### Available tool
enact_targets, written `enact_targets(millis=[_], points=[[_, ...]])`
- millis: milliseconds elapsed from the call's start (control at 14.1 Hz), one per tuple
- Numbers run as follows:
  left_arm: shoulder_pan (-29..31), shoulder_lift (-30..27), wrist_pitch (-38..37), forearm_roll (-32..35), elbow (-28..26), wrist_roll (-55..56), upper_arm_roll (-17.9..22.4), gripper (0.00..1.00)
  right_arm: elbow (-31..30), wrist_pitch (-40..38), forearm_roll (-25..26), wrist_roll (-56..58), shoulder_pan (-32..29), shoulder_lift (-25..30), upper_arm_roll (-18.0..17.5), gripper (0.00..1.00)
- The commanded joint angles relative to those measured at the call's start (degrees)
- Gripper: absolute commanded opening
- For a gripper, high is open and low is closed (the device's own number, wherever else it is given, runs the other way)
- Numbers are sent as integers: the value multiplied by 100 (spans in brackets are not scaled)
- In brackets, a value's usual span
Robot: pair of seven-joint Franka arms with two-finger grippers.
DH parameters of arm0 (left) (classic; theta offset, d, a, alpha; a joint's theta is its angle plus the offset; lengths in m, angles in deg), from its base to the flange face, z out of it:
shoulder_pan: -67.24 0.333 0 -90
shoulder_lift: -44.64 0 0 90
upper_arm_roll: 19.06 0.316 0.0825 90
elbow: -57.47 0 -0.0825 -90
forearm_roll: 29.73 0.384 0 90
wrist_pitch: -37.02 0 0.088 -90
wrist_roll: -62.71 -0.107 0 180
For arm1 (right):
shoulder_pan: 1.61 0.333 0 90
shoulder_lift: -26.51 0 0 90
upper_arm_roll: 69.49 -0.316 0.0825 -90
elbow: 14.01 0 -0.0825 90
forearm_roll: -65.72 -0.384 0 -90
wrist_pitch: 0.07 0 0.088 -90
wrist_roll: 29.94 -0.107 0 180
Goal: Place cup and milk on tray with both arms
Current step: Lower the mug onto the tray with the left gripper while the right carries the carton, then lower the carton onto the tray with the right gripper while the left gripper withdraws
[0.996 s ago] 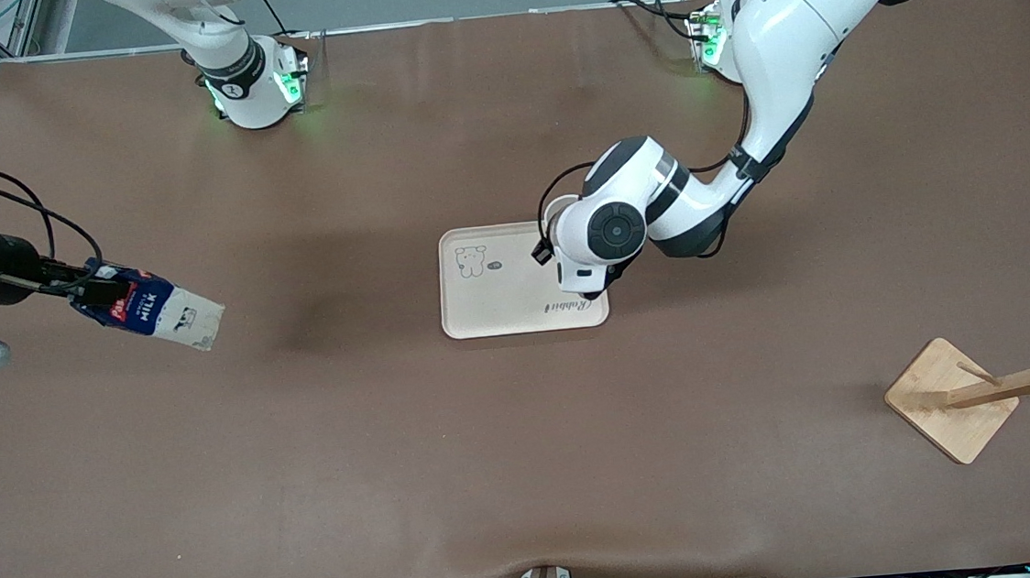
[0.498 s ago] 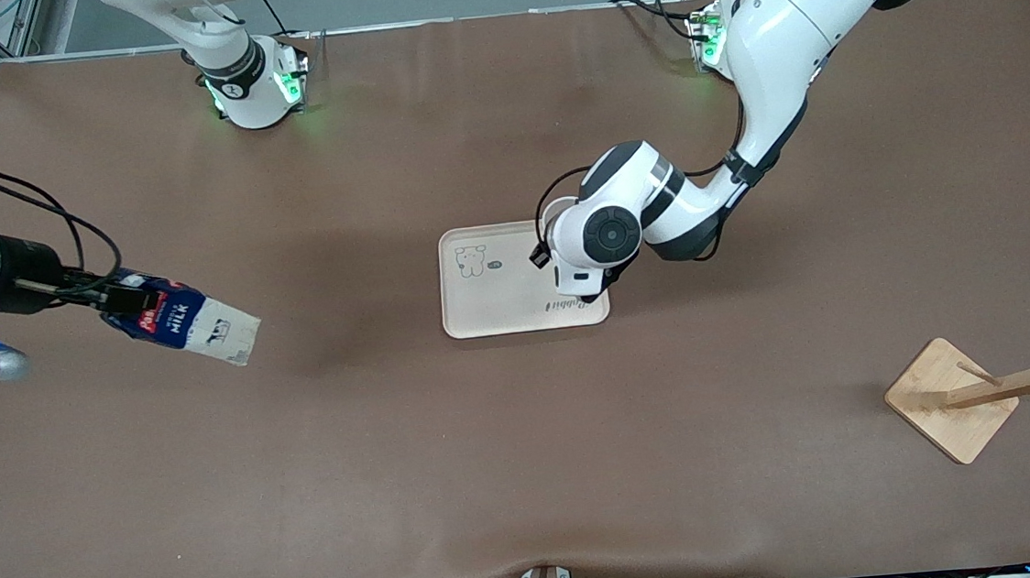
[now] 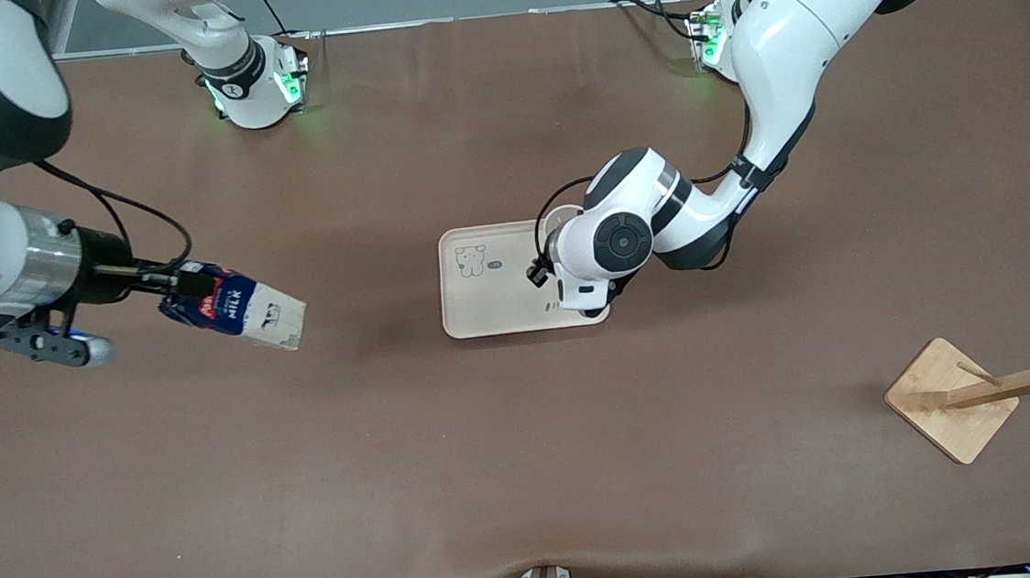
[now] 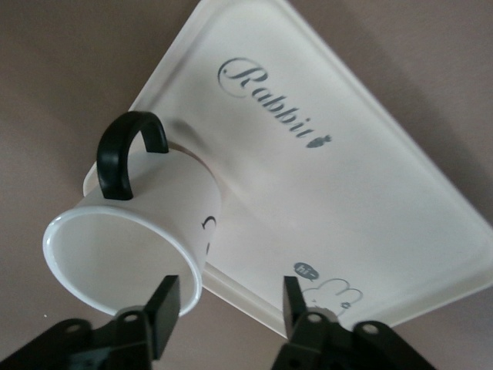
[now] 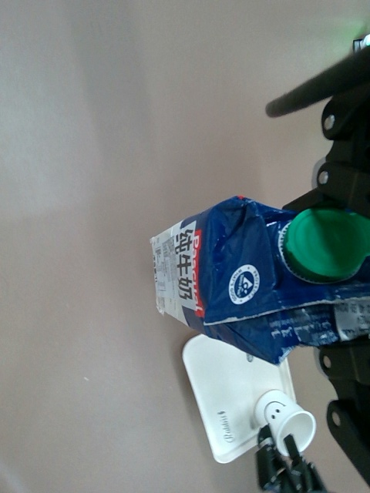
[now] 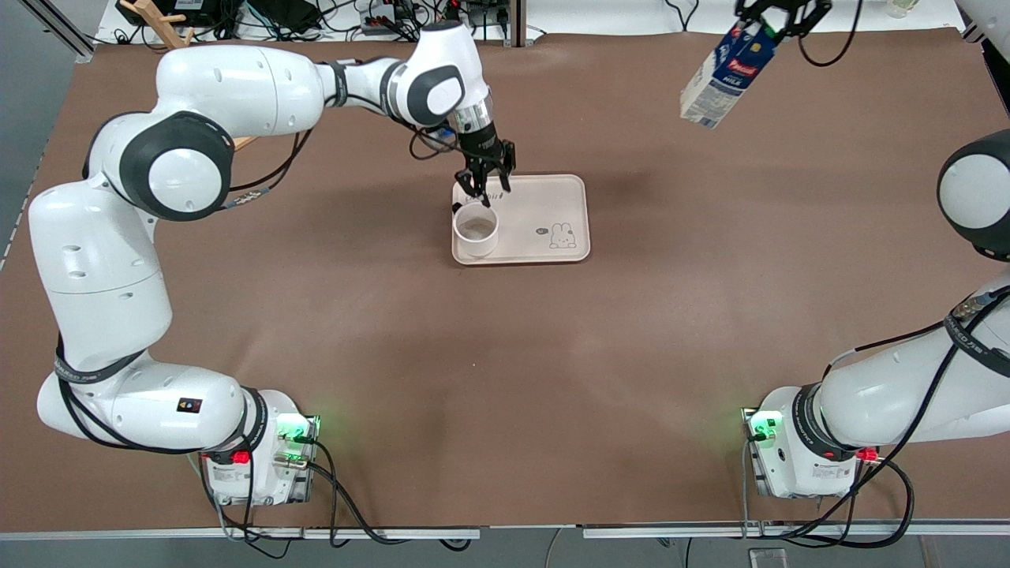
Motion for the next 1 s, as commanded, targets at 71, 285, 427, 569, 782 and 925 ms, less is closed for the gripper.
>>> enact_targets(millis=[71, 285, 427, 569, 782, 925], points=[[44, -525, -1018, 123, 718, 63, 62, 100, 179, -46, -52, -361, 757, -239, 38, 0], [508, -1008, -1591, 114, 949, -566, 35, 100, 205, 58, 18, -511, 1423, -539, 55, 0], [860, -1298, -1951, 114, 949, -1130, 26, 100, 205, 304, 176, -712, 1899, -766, 55, 0], [1220, -1431, -2137, 114, 949, -1648, 18, 100, 240, 645, 177, -1387, 2312, -1065, 55, 0], [1695, -1537, -2374, 114, 949, -2360, 35, 100, 231, 1306, 194, -2048, 2848, -1417, 55, 0], [1941, -1537, -2515, 132, 922, -2808, 53, 100, 231, 1561, 264, -2356, 3095, -1576, 64, 0]])
